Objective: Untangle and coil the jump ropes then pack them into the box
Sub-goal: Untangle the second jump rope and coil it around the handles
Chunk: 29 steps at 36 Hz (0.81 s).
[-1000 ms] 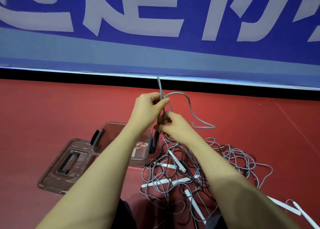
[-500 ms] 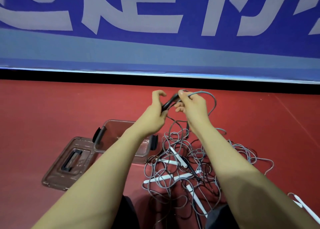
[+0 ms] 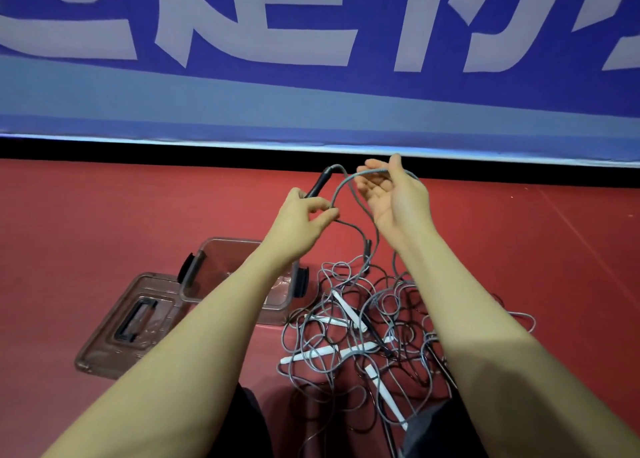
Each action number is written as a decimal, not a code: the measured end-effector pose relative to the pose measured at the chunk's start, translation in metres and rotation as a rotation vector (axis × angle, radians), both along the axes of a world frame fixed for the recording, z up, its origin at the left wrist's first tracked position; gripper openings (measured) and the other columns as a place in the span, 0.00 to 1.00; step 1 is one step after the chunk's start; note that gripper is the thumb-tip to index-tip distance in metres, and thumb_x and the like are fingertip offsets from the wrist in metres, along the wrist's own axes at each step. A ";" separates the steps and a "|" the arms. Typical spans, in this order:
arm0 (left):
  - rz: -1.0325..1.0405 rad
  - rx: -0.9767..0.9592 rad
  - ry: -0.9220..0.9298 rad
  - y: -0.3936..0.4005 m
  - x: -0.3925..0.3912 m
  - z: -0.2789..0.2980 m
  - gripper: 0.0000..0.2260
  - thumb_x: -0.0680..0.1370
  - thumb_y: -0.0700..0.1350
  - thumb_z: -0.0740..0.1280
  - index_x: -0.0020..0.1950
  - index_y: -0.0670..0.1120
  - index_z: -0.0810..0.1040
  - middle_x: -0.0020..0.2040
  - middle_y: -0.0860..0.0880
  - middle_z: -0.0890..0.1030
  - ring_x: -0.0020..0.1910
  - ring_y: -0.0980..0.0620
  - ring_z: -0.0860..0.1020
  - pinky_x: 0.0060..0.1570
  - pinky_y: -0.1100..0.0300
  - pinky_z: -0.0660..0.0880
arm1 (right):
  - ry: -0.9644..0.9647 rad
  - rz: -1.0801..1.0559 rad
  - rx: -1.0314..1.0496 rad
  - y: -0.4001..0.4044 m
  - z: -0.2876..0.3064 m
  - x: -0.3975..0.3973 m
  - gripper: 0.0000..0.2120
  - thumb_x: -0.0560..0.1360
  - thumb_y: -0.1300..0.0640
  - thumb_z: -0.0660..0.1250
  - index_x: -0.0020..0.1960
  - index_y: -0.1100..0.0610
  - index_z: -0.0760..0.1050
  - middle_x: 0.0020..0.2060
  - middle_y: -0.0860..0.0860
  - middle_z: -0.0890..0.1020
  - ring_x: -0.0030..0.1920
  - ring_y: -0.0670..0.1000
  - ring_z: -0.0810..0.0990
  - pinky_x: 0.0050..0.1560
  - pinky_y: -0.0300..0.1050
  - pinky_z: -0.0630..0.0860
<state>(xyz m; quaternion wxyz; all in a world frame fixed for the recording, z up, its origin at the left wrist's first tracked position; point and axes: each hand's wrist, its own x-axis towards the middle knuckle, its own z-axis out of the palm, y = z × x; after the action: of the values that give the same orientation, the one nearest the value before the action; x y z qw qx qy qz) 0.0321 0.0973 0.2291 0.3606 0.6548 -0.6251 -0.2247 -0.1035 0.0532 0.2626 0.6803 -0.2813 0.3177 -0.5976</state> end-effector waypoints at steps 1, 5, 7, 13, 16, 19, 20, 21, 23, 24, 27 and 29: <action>0.017 -0.017 0.020 0.000 0.000 0.003 0.08 0.78 0.49 0.67 0.47 0.46 0.83 0.46 0.47 0.65 0.41 0.54 0.67 0.41 0.64 0.62 | 0.002 0.009 -0.005 -0.001 -0.001 -0.001 0.18 0.82 0.54 0.56 0.44 0.66 0.75 0.31 0.55 0.81 0.31 0.49 0.80 0.34 0.39 0.77; 0.064 -0.093 0.090 -0.003 0.000 0.016 0.09 0.78 0.49 0.66 0.41 0.49 0.82 0.43 0.52 0.62 0.37 0.59 0.66 0.36 0.76 0.63 | 0.517 0.182 -0.110 0.002 -0.018 -0.005 0.08 0.79 0.56 0.63 0.55 0.58 0.75 0.46 0.53 0.79 0.42 0.48 0.77 0.42 0.42 0.75; 0.056 -0.117 0.102 -0.004 -0.001 0.022 0.09 0.78 0.50 0.66 0.40 0.50 0.81 0.43 0.52 0.62 0.37 0.58 0.66 0.36 0.74 0.63 | 0.910 0.317 -0.251 0.005 -0.028 -0.008 0.20 0.76 0.62 0.67 0.66 0.54 0.69 0.51 0.53 0.76 0.42 0.47 0.74 0.45 0.41 0.73; 0.037 -0.138 0.119 -0.006 -0.002 0.032 0.09 0.78 0.50 0.66 0.41 0.49 0.83 0.42 0.51 0.61 0.38 0.59 0.65 0.36 0.75 0.62 | 1.002 0.283 -0.385 0.014 -0.039 0.001 0.35 0.71 0.67 0.72 0.69 0.54 0.56 0.56 0.55 0.76 0.46 0.49 0.75 0.44 0.30 0.72; 0.062 -0.164 0.142 -0.005 -0.004 0.038 0.10 0.78 0.50 0.66 0.42 0.48 0.83 0.41 0.52 0.62 0.37 0.60 0.66 0.36 0.76 0.63 | 0.892 0.192 -0.427 0.016 -0.041 0.006 0.33 0.71 0.67 0.72 0.65 0.55 0.54 0.54 0.56 0.78 0.45 0.47 0.77 0.48 0.33 0.74; 0.077 -0.182 0.170 -0.003 -0.005 0.043 0.10 0.78 0.50 0.66 0.40 0.50 0.83 0.41 0.54 0.63 0.38 0.62 0.67 0.36 0.75 0.63 | 0.871 0.135 -0.478 0.020 -0.043 0.011 0.32 0.71 0.67 0.72 0.62 0.52 0.54 0.46 0.52 0.79 0.40 0.46 0.76 0.46 0.37 0.74; 0.080 -0.185 0.172 -0.003 -0.005 0.044 0.10 0.78 0.51 0.66 0.40 0.50 0.83 0.41 0.54 0.63 0.39 0.62 0.67 0.35 0.75 0.63 | 0.875 0.090 -0.494 0.021 -0.043 0.013 0.31 0.71 0.67 0.71 0.61 0.51 0.55 0.42 0.51 0.79 0.37 0.45 0.75 0.44 0.37 0.73; 0.086 -0.188 0.171 -0.004 -0.005 0.045 0.11 0.78 0.51 0.65 0.40 0.50 0.83 0.41 0.54 0.64 0.39 0.62 0.67 0.35 0.75 0.62 | 0.874 0.029 -0.503 0.022 -0.042 0.014 0.29 0.71 0.67 0.71 0.60 0.50 0.57 0.39 0.50 0.78 0.34 0.45 0.73 0.41 0.37 0.72; 0.096 -0.194 0.174 -0.004 -0.006 0.046 0.12 0.79 0.52 0.63 0.45 0.49 0.83 0.42 0.53 0.64 0.40 0.63 0.68 0.36 0.75 0.62 | 0.855 -0.094 -0.502 0.022 -0.039 0.014 0.24 0.71 0.68 0.70 0.58 0.50 0.62 0.34 0.49 0.75 0.30 0.43 0.70 0.36 0.37 0.69; 0.090 -0.190 0.182 -0.005 -0.005 0.047 0.13 0.79 0.53 0.62 0.48 0.49 0.83 0.44 0.52 0.65 0.41 0.65 0.68 0.37 0.76 0.63 | 0.865 -0.127 -0.509 0.021 -0.037 0.014 0.19 0.72 0.67 0.69 0.56 0.51 0.66 0.33 0.48 0.75 0.30 0.42 0.70 0.35 0.36 0.69; 0.032 -0.120 0.200 -0.004 -0.004 0.046 0.14 0.79 0.57 0.59 0.58 0.53 0.79 0.50 0.50 0.64 0.47 0.66 0.67 0.51 0.72 0.64 | 0.944 -0.106 -0.557 0.018 -0.034 0.014 0.04 0.75 0.63 0.68 0.47 0.56 0.77 0.33 0.46 0.78 0.32 0.43 0.72 0.38 0.41 0.71; -0.018 -0.049 0.197 -0.004 -0.002 0.039 0.15 0.79 0.59 0.58 0.59 0.55 0.77 0.50 0.51 0.63 0.53 0.55 0.66 0.61 0.62 0.64 | 0.883 -0.111 -0.512 0.017 -0.031 0.015 0.07 0.76 0.64 0.66 0.41 0.54 0.77 0.30 0.48 0.76 0.31 0.46 0.72 0.35 0.43 0.71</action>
<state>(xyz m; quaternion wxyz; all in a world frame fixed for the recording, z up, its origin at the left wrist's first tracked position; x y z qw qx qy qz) 0.0296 0.0936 0.2682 0.4345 0.6148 -0.5976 -0.2758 -0.0889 0.0701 0.2319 0.3576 -0.6472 0.4326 -0.5158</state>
